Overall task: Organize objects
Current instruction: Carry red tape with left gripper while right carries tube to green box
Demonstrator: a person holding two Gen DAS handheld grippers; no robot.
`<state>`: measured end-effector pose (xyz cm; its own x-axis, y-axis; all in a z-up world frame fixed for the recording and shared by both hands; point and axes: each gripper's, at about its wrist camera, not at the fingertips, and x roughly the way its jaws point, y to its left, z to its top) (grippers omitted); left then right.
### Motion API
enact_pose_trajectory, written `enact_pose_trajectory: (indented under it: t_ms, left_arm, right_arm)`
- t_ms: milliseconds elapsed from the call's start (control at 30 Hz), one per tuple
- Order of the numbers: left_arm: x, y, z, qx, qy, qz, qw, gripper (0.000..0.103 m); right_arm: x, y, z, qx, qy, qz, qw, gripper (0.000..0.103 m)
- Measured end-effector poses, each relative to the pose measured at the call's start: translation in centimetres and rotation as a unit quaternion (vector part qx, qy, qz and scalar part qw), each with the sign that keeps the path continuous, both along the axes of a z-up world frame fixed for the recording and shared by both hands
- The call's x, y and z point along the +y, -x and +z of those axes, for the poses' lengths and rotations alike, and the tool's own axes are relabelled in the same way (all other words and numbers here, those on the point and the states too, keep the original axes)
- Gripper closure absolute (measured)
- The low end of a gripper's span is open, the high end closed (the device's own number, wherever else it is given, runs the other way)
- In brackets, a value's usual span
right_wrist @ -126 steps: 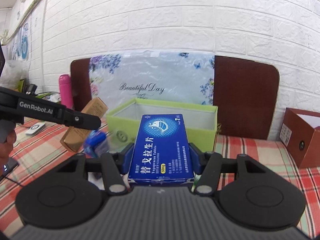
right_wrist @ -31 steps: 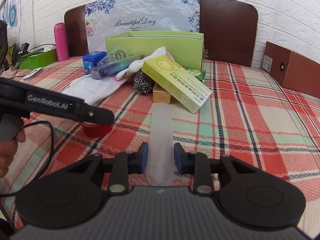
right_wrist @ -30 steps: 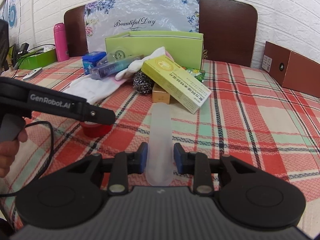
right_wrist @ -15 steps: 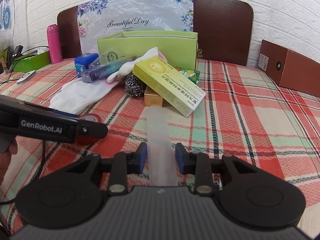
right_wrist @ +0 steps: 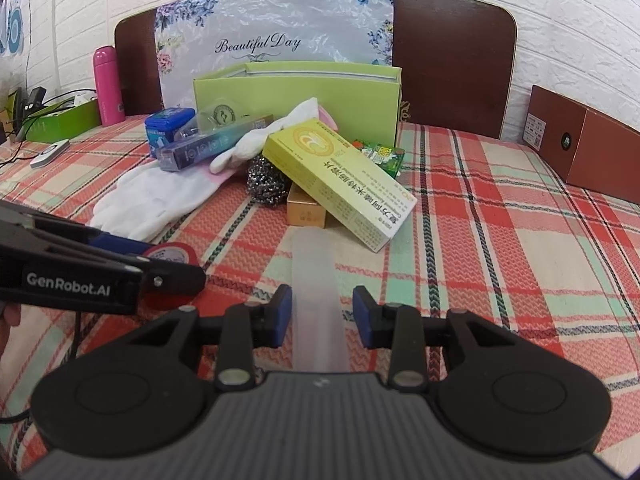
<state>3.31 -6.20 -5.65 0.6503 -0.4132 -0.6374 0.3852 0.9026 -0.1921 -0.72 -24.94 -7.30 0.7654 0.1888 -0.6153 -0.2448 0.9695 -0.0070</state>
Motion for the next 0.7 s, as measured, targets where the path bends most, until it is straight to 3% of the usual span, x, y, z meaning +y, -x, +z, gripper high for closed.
enact_pose_trajectory:
  t_ms: [367, 700]
  left_arm:
    - [0.9, 0.0, 0.4, 0.015, 0.021, 0.012, 0.9996, 0.053]
    - [2.8, 0.5, 3.4, -0.007, 0.068, 0.023, 0.9974, 0.053]
  right_arm:
    - [-0.5, 0.3, 0.0, 0.000, -0.012, -0.011, 1.000, 0.077]
    - [-2.2, 1.4, 3.8, -0.052, -0.063, -0.023, 0.996, 0.077]
